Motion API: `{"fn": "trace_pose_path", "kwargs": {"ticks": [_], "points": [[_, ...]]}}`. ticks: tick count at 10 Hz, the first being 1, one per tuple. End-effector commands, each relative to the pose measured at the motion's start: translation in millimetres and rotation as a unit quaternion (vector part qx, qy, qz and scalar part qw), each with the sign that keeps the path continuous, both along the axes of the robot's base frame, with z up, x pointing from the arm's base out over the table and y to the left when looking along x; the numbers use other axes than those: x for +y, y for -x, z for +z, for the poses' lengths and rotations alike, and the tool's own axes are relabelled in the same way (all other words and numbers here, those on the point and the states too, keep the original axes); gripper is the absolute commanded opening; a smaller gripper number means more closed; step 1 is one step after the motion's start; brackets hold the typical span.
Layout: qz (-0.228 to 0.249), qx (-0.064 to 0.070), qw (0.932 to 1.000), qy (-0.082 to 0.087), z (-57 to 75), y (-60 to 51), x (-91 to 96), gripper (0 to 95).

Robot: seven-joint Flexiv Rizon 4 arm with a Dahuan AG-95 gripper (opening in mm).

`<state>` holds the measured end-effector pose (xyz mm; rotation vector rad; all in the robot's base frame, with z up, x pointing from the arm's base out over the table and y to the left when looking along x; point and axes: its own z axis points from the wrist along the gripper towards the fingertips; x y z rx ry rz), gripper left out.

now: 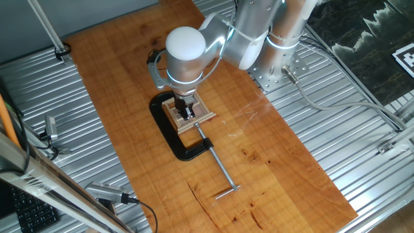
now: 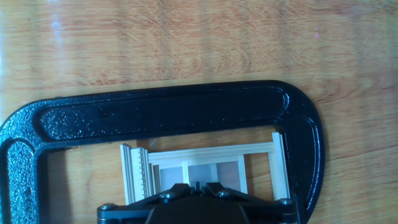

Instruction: Open a sliding window

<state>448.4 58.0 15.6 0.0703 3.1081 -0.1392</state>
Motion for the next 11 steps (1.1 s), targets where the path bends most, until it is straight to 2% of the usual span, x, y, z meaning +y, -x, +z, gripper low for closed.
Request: {"fn": "trace_pose_path", "kwargs": {"ticks": [1,11], "points": [[0.000,-0.001,1.0000,0.000,-3.0,0.6,0.6,0.0],[-0.007,-0.007,0.9999,0.003,-4.6,1.5,5.5,0.0]]}}
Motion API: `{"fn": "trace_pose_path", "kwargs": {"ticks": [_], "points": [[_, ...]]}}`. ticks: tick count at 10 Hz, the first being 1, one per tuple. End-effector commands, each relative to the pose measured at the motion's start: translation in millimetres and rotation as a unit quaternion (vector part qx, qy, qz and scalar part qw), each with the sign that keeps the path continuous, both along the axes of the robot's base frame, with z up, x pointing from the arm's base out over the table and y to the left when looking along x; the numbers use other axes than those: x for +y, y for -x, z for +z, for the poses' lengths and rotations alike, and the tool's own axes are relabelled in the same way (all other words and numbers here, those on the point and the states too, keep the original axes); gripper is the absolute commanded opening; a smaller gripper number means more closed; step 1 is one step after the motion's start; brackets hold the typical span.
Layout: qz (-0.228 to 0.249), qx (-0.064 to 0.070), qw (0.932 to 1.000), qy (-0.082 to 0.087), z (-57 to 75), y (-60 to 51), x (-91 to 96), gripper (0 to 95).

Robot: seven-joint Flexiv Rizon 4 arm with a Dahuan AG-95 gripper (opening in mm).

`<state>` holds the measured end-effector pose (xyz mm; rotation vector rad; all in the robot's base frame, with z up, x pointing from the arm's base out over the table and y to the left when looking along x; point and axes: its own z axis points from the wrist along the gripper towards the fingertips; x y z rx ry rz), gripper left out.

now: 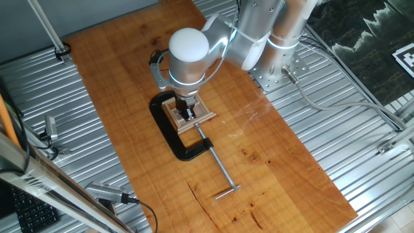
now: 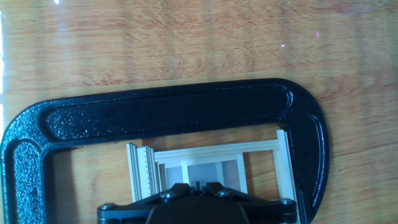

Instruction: Open a sliding window

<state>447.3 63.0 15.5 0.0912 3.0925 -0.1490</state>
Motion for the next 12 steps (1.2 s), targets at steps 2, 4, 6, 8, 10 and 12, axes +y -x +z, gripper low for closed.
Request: {"fn": "trace_pose_path", "kwargs": {"ticks": [2,4,6,8,10,12], "points": [[-0.002,-0.002,1.0000,-0.001,-4.9,0.6,1.6,0.0],[-0.003,-0.003,1.0000,0.000,-5.2,0.8,2.5,0.0],[-0.004,-0.004,1.0000,0.000,-5.5,1.0,3.3,0.0],[-0.006,-0.005,1.0000,0.000,-5.7,1.2,4.2,0.0],[-0.007,-0.008,0.9999,-0.001,-5.9,1.3,4.8,0.0],[-0.008,-0.008,0.9999,-0.001,-5.9,1.4,5.1,0.0]]}}
